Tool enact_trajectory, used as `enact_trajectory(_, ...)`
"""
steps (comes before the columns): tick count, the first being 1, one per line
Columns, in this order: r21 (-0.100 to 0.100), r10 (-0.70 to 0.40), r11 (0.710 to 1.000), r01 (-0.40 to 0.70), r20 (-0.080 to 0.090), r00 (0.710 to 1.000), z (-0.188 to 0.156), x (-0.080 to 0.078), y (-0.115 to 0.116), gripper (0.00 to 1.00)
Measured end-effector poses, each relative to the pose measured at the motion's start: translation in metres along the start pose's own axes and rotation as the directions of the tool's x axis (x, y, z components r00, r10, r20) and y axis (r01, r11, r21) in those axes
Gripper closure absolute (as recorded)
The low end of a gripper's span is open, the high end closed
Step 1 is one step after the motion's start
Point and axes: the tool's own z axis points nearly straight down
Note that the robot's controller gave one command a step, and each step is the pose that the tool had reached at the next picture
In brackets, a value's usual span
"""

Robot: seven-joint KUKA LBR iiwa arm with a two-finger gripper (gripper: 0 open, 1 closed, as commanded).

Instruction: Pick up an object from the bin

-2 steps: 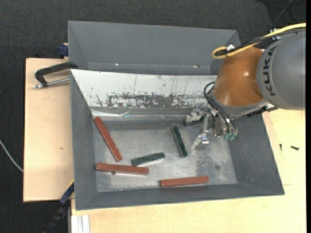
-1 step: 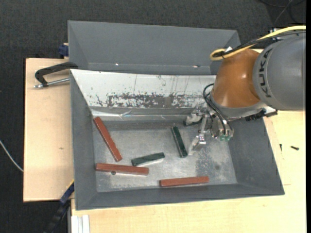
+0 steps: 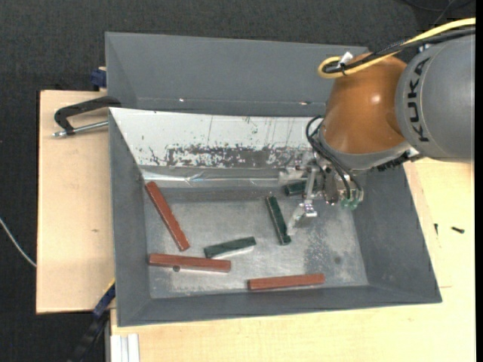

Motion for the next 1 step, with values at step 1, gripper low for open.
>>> enact_trajectory(1,0.001,-0.12,0.993,0.12,0.014,0.993,0.0291,-0.0215,0.0095,0.0)
